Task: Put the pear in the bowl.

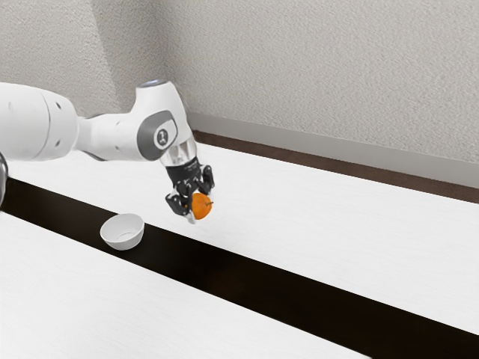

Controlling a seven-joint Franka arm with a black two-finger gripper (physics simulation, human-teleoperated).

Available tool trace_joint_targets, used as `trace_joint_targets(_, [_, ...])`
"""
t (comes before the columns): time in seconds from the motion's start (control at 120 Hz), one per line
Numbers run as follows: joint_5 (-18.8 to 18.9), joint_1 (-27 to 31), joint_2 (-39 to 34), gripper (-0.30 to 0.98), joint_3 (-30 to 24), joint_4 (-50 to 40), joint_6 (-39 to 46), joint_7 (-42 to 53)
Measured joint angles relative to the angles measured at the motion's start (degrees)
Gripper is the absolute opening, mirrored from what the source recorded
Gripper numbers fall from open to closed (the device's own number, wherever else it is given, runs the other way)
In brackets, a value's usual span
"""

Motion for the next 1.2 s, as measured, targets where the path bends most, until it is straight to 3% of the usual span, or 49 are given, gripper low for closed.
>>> trace_joint_targets(0.25, [0.16, 13.93, -9.23, 0.28, 0.73, -6.03, -3.69, 0.57])
trace_joint_targets(0.442, [0.1, 21.42, -11.79, 0.3, 0.64, -10.5, -4.94, 2.16])
trace_joint_targets(0.925, [-1.0, 21.66, -6.17, 0.32, -0.54, -8.12, -4.88, 5.4])
trace_joint_targets(1.058, [-1.66, 22.38, -5.7, 0.36, -0.53, -7.91, -4.8, 6.2])
trace_joint_targets(1.2, [-2.06, 22.53, -5.41, 0.51, -0.71, -7.71, -4.73, 6.99])
